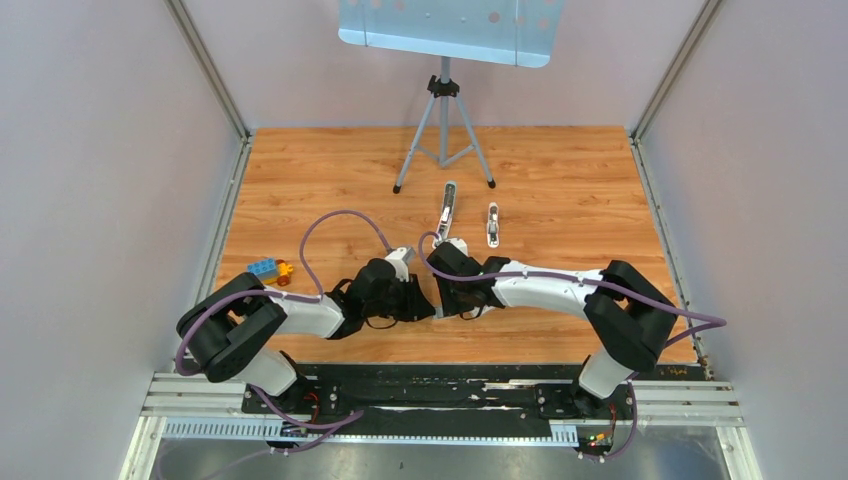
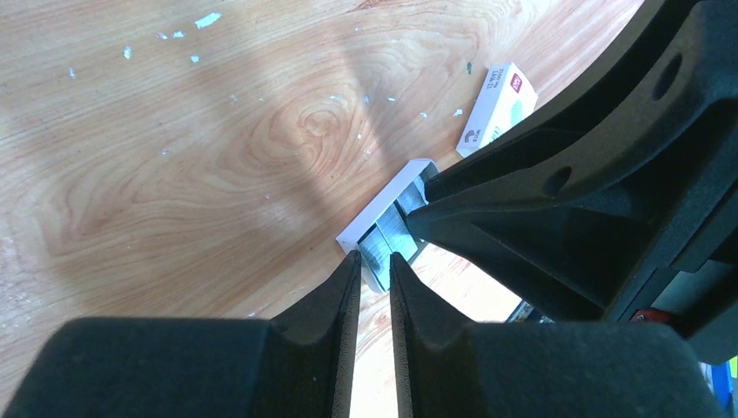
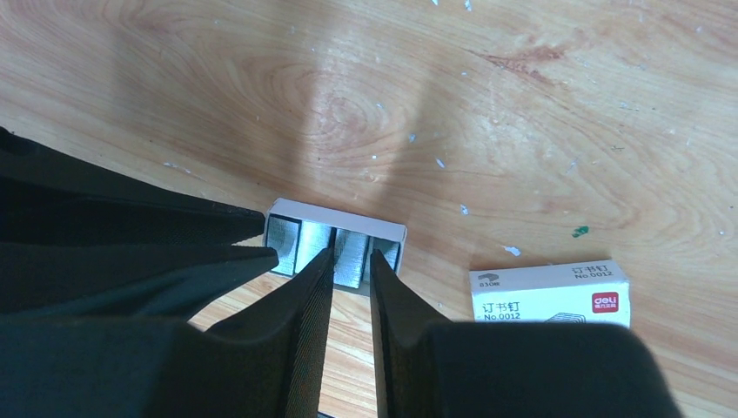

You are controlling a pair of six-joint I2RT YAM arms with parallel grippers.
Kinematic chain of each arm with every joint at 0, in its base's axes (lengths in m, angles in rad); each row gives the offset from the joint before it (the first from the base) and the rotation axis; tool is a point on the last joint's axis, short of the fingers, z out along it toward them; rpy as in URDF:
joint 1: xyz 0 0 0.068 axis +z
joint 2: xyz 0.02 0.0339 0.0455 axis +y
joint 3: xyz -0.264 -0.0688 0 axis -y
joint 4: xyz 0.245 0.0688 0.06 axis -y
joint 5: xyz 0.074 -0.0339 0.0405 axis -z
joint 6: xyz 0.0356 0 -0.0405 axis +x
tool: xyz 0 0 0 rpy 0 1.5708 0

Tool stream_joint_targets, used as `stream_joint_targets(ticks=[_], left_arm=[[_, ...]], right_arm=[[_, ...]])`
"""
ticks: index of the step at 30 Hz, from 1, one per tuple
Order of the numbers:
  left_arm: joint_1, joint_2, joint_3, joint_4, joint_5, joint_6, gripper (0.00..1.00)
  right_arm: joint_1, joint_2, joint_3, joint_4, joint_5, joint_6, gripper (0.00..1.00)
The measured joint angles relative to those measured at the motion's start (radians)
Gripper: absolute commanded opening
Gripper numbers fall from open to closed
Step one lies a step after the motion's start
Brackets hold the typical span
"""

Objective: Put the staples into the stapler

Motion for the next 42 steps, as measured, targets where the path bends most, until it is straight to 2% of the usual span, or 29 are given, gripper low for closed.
stream_joint_targets(ticks=[19, 29, 42], left_arm=[[-0.008, 0.000, 0.000, 0.000, 0.000, -0.003, 0.19], [-0.010, 0.000, 0.000, 0.000, -0.002, -0.003, 0.20], [-0.013, 0.001, 0.000, 0.001, -0.001, -0.003, 0.20]], right_arm=[[0.008, 0.005, 0.005, -0.011, 0.015, 0.003, 0.27], [0.009, 0.008, 0.009, -0.013, 0.015, 0.003, 0.16], [0.011, -0.016, 0.010, -0.016, 0.026, -0.003, 0.15]])
